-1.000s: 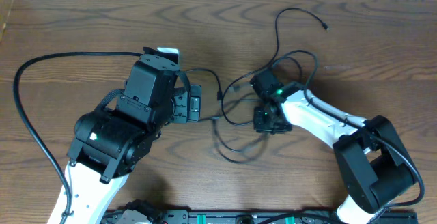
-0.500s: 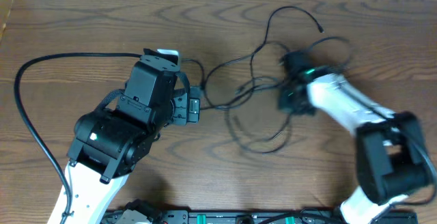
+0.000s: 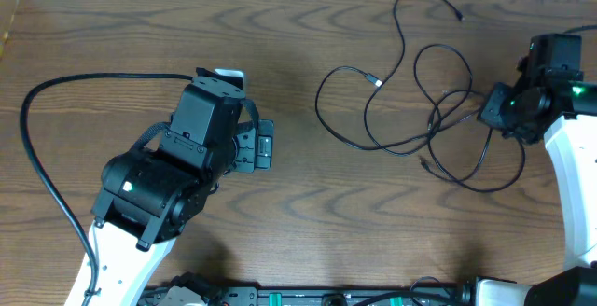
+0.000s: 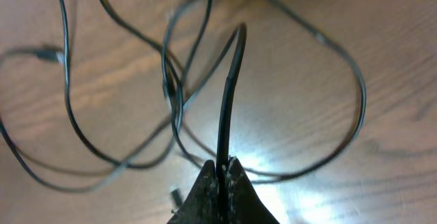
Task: Untangle cables
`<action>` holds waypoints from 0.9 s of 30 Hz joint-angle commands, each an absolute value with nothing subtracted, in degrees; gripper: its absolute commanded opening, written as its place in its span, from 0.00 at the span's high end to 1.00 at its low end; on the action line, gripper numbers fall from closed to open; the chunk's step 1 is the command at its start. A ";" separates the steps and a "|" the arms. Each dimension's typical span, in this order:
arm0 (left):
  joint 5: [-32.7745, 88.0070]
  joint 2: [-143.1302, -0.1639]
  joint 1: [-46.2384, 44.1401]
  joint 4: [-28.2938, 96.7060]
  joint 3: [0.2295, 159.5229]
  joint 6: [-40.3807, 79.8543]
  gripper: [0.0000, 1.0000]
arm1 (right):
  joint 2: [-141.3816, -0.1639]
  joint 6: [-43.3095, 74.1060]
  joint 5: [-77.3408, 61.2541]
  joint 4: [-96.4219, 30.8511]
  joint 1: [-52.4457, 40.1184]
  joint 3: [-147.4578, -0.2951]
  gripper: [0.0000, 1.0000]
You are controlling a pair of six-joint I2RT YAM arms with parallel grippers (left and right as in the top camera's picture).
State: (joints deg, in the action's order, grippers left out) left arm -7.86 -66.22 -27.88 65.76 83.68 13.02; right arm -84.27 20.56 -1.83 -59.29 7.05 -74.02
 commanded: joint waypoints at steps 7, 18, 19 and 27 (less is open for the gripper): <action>-7.90 -66.24 -27.99 65.91 84.62 12.05 0.04 | -84.49 3.16 -21.82 -58.17 2.70 -67.35 0.01; -6.42 -66.24 -27.99 65.98 84.62 12.05 0.04 | -86.61 3.03 -13.80 -46.57 -7.27 -65.82 0.01; -6.42 -66.24 -27.99 65.98 84.62 12.05 0.04 | -87.42 4.71 -12.03 -46.15 -7.73 -65.82 0.01; -6.42 -66.24 -27.99 67.42 84.55 8.34 0.04 | -98.06 14.52 6.02 -41.04 -6.79 -65.82 0.02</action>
